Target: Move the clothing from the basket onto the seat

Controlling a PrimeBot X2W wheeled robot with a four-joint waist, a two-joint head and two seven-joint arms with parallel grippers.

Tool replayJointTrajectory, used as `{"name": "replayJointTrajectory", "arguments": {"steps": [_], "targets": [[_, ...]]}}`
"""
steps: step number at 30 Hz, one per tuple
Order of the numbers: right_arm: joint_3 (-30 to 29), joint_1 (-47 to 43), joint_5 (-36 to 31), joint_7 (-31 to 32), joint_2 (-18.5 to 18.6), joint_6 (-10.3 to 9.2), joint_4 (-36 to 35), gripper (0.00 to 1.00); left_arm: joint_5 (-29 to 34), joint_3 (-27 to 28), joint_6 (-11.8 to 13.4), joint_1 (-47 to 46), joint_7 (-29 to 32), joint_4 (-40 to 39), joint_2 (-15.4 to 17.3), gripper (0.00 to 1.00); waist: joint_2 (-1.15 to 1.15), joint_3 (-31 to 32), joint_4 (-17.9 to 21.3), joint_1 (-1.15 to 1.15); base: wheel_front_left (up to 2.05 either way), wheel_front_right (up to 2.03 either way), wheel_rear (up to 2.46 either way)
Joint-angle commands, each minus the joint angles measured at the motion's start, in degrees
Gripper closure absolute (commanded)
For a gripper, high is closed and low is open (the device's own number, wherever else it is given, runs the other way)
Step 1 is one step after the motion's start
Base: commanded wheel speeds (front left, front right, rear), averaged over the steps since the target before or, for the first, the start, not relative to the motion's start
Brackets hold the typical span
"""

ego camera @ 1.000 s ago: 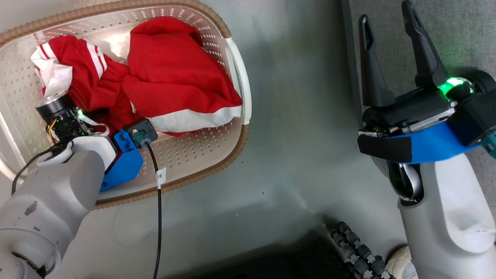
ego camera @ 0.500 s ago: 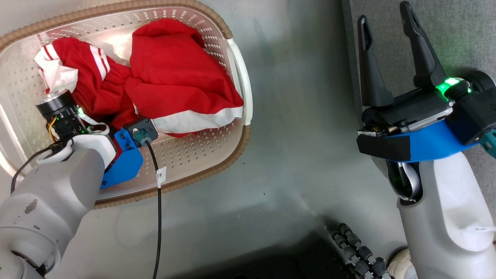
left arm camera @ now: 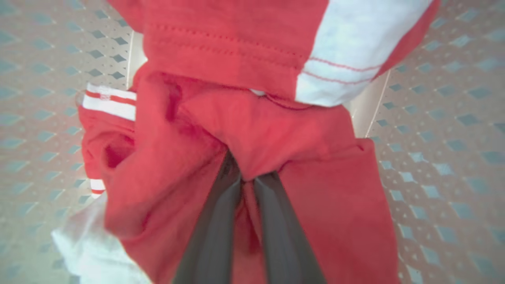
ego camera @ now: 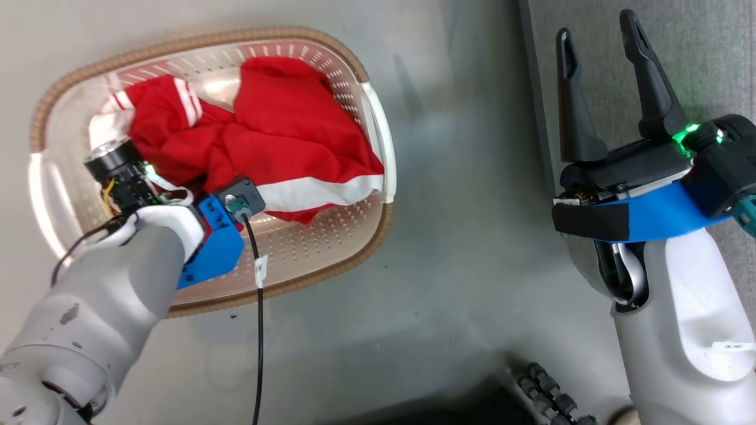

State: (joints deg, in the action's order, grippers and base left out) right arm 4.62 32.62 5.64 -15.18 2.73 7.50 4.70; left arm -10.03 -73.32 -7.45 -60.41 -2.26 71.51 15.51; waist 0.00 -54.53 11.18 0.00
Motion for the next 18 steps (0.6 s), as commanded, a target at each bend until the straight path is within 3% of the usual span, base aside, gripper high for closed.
{"name": "replayJointTrajectory", "arguments": {"steps": [1,18], "targets": [[-0.2,-0.4,-0.4,0.0,0.3,-0.01,0.4,0.0,-0.9,-0.2,0.0,0.2,-0.8,-0.5,-0.6,1.0,0.0,1.8,-1.1,0.0,0.0,0.0,0.0],[-2.1,-4.5,-3.4,0.0,0.3,-0.01,3.3,0.0,-10.0,0.0,0.0,3.3,-9.5,-1.8,-4.8,1.0,0.0,15.2,-7.3,0.0,0.0,0.0,0.0]]}}
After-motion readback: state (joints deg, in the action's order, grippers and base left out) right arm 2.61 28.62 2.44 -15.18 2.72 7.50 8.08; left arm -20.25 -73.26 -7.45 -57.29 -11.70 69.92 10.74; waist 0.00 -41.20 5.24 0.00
